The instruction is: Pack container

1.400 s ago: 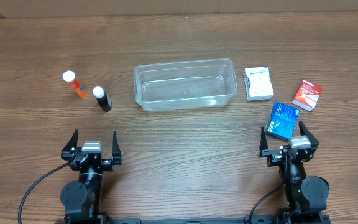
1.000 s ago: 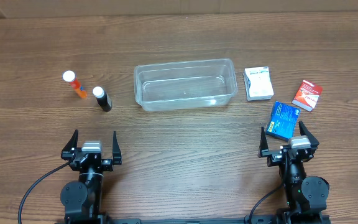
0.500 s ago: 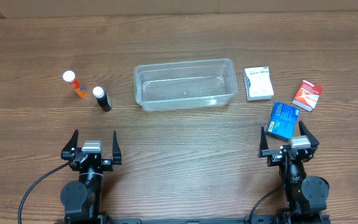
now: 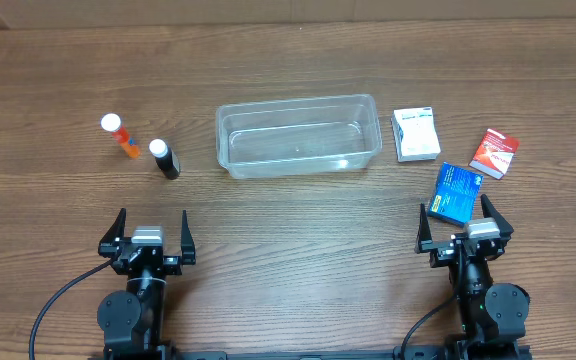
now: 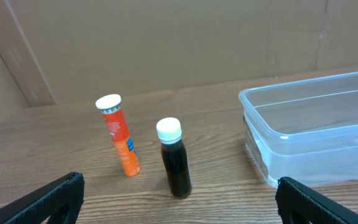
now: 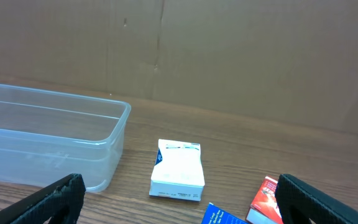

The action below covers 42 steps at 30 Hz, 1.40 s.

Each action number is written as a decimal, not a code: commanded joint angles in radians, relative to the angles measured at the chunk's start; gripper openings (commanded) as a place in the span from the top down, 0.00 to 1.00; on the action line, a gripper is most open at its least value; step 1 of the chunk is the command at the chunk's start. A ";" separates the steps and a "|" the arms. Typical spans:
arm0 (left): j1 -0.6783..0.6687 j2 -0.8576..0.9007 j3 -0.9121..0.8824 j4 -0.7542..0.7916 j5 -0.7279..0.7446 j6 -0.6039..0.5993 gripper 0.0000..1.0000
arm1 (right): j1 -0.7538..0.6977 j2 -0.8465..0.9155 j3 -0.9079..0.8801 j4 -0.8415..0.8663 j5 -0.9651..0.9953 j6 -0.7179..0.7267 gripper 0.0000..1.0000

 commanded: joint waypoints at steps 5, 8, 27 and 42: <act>0.012 -0.012 -0.003 -0.002 0.005 0.003 0.00 | -0.008 -0.009 -0.011 0.006 -0.006 0.004 0.00; 0.012 -0.012 -0.003 -0.002 0.007 0.003 0.00 | -0.008 -0.009 -0.011 0.006 -0.006 0.016 0.00; 0.012 0.187 0.298 -0.177 0.008 -0.213 0.00 | -0.008 0.319 0.381 -0.259 0.024 0.327 0.00; 0.012 1.331 1.432 -1.144 0.065 -0.207 0.00 | -0.008 1.157 1.141 -0.905 -0.095 0.328 0.00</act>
